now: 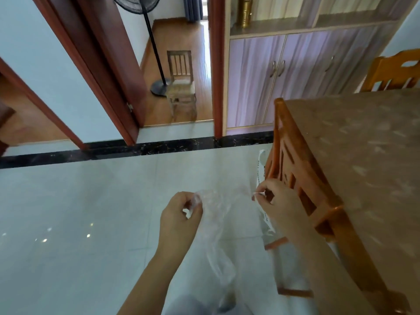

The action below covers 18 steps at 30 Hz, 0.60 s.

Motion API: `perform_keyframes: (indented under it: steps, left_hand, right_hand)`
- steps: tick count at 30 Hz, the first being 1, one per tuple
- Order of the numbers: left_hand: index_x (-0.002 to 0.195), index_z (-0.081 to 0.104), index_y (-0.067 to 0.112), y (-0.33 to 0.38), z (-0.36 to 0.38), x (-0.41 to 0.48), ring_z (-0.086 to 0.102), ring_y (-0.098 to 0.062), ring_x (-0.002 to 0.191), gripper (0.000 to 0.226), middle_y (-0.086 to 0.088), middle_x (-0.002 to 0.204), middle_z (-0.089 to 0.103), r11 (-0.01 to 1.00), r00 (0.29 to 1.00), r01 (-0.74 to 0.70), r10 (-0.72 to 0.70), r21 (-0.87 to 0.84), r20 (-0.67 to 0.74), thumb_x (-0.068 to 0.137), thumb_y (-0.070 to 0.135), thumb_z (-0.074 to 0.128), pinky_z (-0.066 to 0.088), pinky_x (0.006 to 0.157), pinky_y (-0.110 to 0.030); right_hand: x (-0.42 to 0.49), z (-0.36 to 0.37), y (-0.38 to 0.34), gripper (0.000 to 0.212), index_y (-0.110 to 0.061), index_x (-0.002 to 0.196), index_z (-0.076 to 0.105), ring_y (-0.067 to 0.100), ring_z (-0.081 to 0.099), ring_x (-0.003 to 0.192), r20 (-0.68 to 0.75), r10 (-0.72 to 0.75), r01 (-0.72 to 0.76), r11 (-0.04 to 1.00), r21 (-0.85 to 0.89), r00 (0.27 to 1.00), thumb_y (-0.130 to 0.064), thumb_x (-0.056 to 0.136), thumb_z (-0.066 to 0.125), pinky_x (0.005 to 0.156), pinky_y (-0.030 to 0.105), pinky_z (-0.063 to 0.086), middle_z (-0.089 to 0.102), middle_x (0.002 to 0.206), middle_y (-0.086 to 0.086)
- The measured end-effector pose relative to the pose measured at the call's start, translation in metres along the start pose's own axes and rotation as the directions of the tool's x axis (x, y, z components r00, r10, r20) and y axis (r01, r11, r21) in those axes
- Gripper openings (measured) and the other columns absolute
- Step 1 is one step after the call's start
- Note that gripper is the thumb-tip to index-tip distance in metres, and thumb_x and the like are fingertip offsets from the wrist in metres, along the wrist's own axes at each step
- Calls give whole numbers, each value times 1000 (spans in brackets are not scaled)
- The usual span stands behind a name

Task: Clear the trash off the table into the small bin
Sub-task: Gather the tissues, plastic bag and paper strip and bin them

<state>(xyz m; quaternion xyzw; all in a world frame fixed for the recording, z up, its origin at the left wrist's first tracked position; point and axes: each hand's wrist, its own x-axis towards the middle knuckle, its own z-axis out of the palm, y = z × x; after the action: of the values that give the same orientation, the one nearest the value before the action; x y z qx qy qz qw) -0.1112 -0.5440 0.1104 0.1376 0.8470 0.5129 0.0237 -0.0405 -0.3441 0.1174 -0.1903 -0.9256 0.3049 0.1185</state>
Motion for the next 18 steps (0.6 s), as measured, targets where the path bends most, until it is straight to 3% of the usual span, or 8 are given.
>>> perform_keyframes:
  steps: [3, 7, 11, 15, 18]
  left_hand:
    - [71, 56, 22, -5, 23, 53, 53, -2, 68, 15, 5, 73, 62, 999, 998, 30, -28, -24, 54, 85, 17, 59, 39, 59, -8]
    - [71, 57, 22, -13, 54, 136, 55, -3, 67, 16, 5, 74, 63, 999, 992, 33, -28, -42, 124, 84, 13, 60, 40, 58, -8]
    - [69, 56, 27, -20, 73, 236, 54, 2, 67, 20, 8, 73, 62, 997, 988, 22, -10, -74, 151, 85, 16, 59, 41, 58, -7]
    - [71, 58, 26, -17, 73, 343, 53, 3, 64, 16, 9, 71, 62, 992, 987, 37, -17, -119, 162, 84, 16, 59, 41, 56, -8]
    - [71, 59, 27, -13, 77, 420, 53, 3, 62, 15, 11, 69, 62, 990, 988, 36, -15, -137, 154, 84, 19, 59, 41, 53, -9]
  right_hand:
    - [36, 0, 15, 11, -19, 77, 55, 9, 54, 60, -18, 61, -61, 998, -6, 998, -12, 82, 62, 61, 16, 43, 57, 67, -5]
    - [98, 4, 28, 5, -11, 79, 61, 4, 48, 54, -57, 134, -136, 990, -38, 989, -8, 79, 66, 59, 11, 36, 59, 62, 0]
    - [195, 16, 24, 3, -17, 88, 58, 3, 54, 61, 33, 189, -186, 980, -65, 982, -17, 86, 58, 57, 5, 36, 58, 72, -6]
    - [309, 26, 1, 4, -14, 90, 57, 14, 60, 75, 46, 213, -210, 977, -46, 976, -16, 87, 55, 71, 20, 48, 63, 89, 4]
    - [383, 32, -4, 9, -20, 81, 51, 8, 52, 66, -17, 185, -185, 982, -43, 983, -15, 86, 57, 65, 18, 40, 58, 81, 1]
